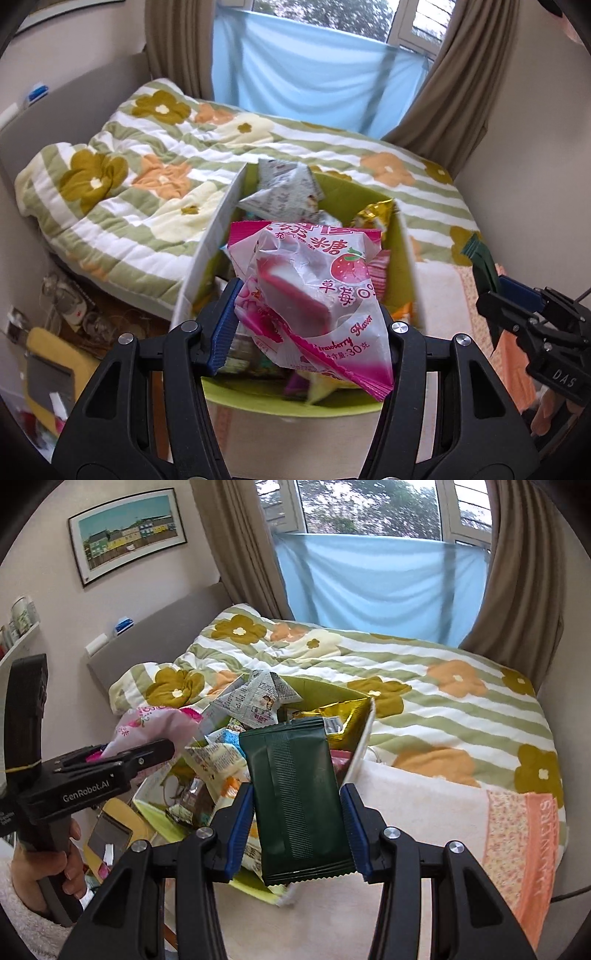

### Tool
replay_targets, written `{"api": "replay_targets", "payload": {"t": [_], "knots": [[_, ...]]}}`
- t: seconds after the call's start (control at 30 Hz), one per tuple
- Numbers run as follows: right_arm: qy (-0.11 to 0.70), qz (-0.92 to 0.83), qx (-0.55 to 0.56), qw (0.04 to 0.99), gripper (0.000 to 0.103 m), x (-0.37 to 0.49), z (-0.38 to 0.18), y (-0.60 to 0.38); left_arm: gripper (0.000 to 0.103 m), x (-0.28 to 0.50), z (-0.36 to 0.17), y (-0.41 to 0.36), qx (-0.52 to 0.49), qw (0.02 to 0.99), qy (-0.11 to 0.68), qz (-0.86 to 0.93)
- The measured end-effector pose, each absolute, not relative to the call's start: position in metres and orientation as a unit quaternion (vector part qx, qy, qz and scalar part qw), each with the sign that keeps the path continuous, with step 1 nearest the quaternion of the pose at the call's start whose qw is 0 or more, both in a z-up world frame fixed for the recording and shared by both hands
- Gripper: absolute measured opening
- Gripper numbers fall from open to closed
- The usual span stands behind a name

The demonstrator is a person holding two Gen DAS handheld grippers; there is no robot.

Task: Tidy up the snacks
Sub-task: 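Carry both packets over the box with both tools, then release both packets into the box by opening both tools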

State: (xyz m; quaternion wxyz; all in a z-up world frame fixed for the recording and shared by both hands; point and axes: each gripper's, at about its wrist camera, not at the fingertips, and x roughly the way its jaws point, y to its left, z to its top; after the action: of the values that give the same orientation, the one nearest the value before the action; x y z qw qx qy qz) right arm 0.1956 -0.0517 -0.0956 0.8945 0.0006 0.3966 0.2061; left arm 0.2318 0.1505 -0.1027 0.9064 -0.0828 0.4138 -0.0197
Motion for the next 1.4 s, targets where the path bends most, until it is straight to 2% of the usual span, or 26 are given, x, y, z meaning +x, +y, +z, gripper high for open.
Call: {"api": "replay_targets", "payload": {"t": [0.33, 0.37, 0.4, 0.43, 0.47, 1.17, 1.23, 1.27, 1.3, 1.33, 1.4], "knots": [[0.431, 0.125, 0.042, 0.893, 0.044, 0.207, -0.112, -0.017, 0.053, 0.258, -0.131, 0.176, -0.035, 0.892, 0.443, -0.087], [0.432, 0.121, 0.044, 0.892, 0.044, 0.208, -0.112, -0.015, 0.056, 0.256, -0.131, 0.177, -0.035, 0.894, 0.438, -0.087], [0.434, 0.118, 0.044, 0.892, 0.044, 0.207, -0.113, -0.014, 0.060, 0.254, -0.131, 0.176, -0.036, 0.896, 0.434, -0.089], [0.435, 0.116, 0.043, 0.892, 0.044, 0.208, -0.114, -0.013, 0.079, 0.253, -0.132, 0.177, -0.039, 0.898, 0.428, -0.093], [0.435, 0.115, 0.044, 0.892, 0.044, 0.208, -0.114, -0.014, 0.103, 0.251, -0.132, 0.176, -0.039, 0.899, 0.426, -0.093], [0.468, 0.155, 0.061, 0.868, 0.044, 0.240, -0.129, 0.013, 0.103, 0.227, -0.129, 0.198, -0.020, 0.900, 0.432, -0.052], [0.472, 0.155, 0.070, 0.865, 0.048, 0.244, -0.130, 0.014, 0.103, 0.228, -0.131, 0.202, -0.016, 0.898, 0.436, -0.050], [0.466, 0.152, 0.071, 0.869, 0.061, 0.243, -0.128, 0.013, 0.103, 0.229, -0.131, 0.202, -0.016, 0.898, 0.438, -0.050], [0.459, 0.149, 0.072, 0.873, 0.080, 0.240, -0.126, 0.013, 0.102, 0.229, -0.132, 0.204, -0.015, 0.897, 0.439, -0.050], [0.452, 0.148, 0.075, 0.876, 0.087, 0.237, -0.124, 0.012, 0.102, 0.230, -0.133, 0.205, -0.015, 0.897, 0.440, -0.051], [0.446, 0.145, 0.087, 0.879, 0.090, 0.229, -0.123, 0.007, 0.103, 0.230, -0.135, 0.206, -0.016, 0.895, 0.441, -0.054]]}}
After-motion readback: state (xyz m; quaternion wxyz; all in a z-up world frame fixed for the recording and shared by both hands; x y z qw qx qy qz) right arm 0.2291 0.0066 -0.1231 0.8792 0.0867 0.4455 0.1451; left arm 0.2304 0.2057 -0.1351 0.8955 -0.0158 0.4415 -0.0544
